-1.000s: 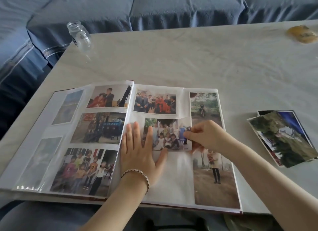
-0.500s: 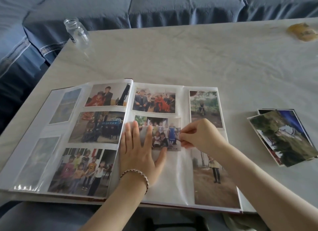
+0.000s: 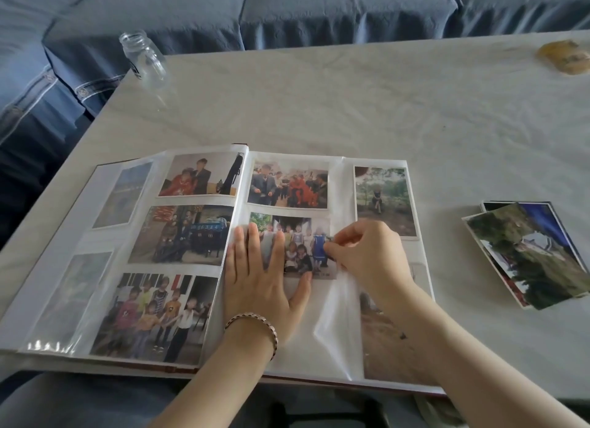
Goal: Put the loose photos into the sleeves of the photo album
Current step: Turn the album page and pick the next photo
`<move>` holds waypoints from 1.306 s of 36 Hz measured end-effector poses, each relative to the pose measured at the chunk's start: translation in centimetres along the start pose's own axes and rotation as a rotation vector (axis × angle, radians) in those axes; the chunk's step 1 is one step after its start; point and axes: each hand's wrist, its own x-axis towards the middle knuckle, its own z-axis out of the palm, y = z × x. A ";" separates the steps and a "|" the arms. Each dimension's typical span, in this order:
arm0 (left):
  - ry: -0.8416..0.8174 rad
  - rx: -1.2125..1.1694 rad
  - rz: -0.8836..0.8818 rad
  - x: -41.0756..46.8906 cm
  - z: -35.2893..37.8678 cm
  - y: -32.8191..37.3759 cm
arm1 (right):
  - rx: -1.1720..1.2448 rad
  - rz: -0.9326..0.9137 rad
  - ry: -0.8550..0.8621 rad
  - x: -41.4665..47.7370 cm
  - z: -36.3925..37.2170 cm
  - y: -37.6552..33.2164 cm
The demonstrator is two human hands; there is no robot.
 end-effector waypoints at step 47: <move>-0.234 -0.094 0.125 2.3 -1.1 2.2 | 0.098 -0.142 0.193 -1.1 -4.7 4.9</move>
